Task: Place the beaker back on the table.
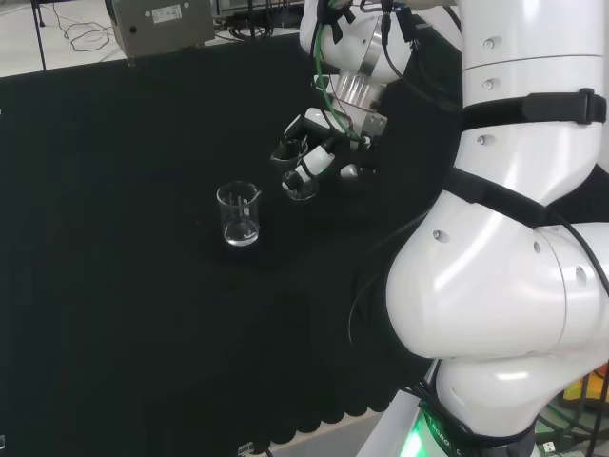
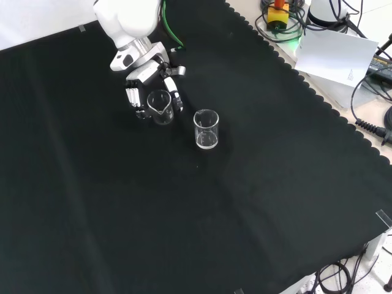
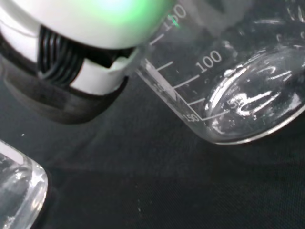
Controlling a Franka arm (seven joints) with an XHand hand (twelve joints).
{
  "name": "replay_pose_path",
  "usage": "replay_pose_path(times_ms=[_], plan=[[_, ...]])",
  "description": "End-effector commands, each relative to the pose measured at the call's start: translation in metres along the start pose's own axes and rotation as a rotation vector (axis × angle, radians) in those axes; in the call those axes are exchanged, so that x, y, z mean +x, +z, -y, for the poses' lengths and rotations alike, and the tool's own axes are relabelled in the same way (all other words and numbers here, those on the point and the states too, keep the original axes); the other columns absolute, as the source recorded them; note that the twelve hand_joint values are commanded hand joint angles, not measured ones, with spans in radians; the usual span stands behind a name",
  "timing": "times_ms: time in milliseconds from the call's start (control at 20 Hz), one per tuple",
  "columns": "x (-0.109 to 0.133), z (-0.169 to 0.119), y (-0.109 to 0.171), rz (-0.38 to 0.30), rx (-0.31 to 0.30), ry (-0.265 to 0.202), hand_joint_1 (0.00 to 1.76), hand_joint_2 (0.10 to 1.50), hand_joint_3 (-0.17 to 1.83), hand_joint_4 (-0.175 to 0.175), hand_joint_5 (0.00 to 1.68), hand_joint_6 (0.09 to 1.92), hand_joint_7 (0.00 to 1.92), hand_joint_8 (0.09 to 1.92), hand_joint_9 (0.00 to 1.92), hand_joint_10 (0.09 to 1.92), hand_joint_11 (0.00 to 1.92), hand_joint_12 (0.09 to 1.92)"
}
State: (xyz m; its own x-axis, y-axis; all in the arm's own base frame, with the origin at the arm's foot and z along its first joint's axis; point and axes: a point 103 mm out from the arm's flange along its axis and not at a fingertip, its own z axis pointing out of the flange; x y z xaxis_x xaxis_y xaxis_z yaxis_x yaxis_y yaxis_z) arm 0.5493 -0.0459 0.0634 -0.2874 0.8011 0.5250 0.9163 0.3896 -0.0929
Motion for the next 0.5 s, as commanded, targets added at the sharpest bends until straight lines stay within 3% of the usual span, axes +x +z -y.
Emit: replay_pose_path(times_ms=[50, 150, 250, 500], plan=[[-0.0010, 0.0029, 0.0001, 0.017, 0.006, 0.002, 1.28, 0.77, 0.45, 0.040, 1.22, 0.74, 1.28, 0.55, 1.47, 0.09, 1.20, 0.76], [-0.0002, 0.0046, -0.0010, 0.030, 0.007, -0.001, 1.24, 0.78, 0.44, -0.099, 1.23, 0.66, 1.21, 0.54, 1.44, 0.09, 1.21, 0.77], [0.0002, 0.0066, -0.0020, 0.036, 0.010, 0.001, 1.21, 0.80, 0.40, -0.157, 1.23, 0.65, 1.12, 0.58, 1.40, 0.09, 1.15, 0.82], [-0.0006, 0.0112, 0.0002, 0.030, 0.061, 0.021, 1.16, 0.53, 0.68, -0.072, 0.82, 0.87, 0.86, 0.70, 1.24, 0.09, 0.81, 1.09]])
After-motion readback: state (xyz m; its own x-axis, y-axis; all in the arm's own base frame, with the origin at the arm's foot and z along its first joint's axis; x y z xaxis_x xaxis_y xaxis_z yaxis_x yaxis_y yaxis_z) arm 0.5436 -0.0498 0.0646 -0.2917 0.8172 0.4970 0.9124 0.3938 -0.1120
